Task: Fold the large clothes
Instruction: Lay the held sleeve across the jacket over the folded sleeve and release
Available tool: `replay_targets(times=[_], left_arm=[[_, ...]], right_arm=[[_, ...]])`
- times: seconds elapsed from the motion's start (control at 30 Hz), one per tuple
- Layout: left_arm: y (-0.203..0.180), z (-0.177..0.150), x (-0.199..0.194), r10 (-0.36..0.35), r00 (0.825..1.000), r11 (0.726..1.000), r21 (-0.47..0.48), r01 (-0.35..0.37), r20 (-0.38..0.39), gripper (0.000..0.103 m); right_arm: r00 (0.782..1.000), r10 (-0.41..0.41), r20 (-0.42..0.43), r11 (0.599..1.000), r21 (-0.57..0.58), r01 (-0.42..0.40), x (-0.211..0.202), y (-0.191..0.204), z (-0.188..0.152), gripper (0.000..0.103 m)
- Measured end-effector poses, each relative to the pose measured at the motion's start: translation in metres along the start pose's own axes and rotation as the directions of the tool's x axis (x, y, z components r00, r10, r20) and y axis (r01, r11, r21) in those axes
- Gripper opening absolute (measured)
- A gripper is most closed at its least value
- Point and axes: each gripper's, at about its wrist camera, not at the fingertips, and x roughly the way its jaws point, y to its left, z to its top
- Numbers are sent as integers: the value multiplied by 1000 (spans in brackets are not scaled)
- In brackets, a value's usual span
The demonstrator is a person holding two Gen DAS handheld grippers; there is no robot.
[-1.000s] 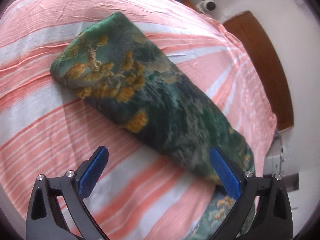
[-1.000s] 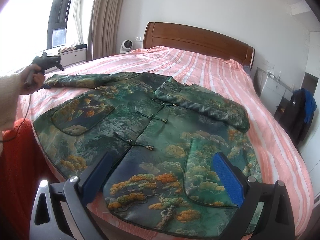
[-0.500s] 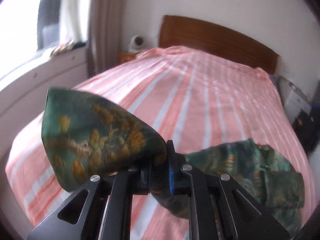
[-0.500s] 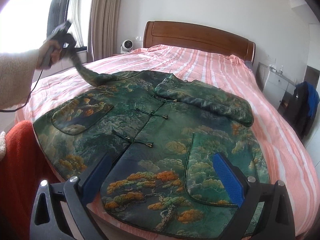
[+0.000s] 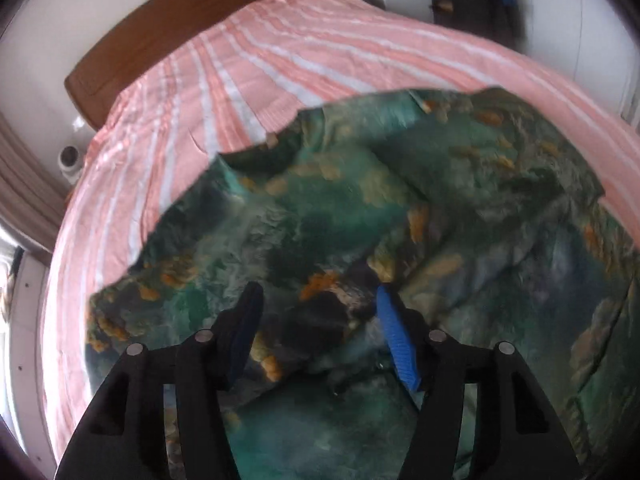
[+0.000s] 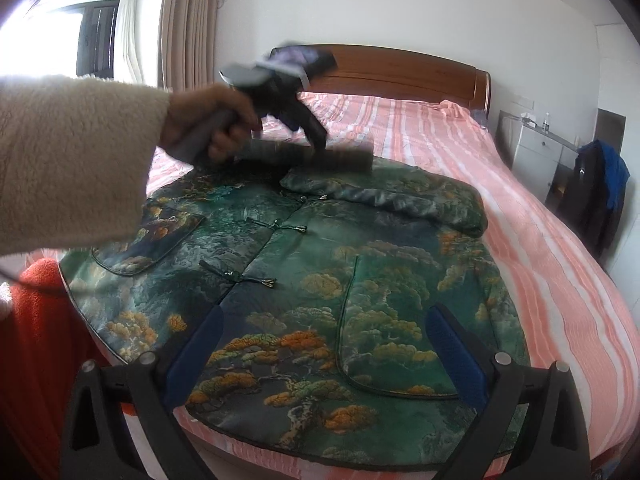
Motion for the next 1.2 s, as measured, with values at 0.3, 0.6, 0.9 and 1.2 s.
replay_targets(times=[0.3,0.6,0.9,1.2], left_arm=[[33,2,-50,-106,989,982,-145,121,107,90],[44,36,21,-70,994,944,-316,94,87,92],[36,6,76,-112,993,937,-334,100,-19,98],[45,4,18,-140,987,947,-280,156,77,97]], right_arm=[[1000,20,12,998,62,-21,2,-16,-4,100],[1000,21,2,999,43,-21,2,-15,-8,100],[998,42,-39,996,75,-39,13,-27,-14,100],[998,45,-46,994,101,-40,19,-34,-15,100]])
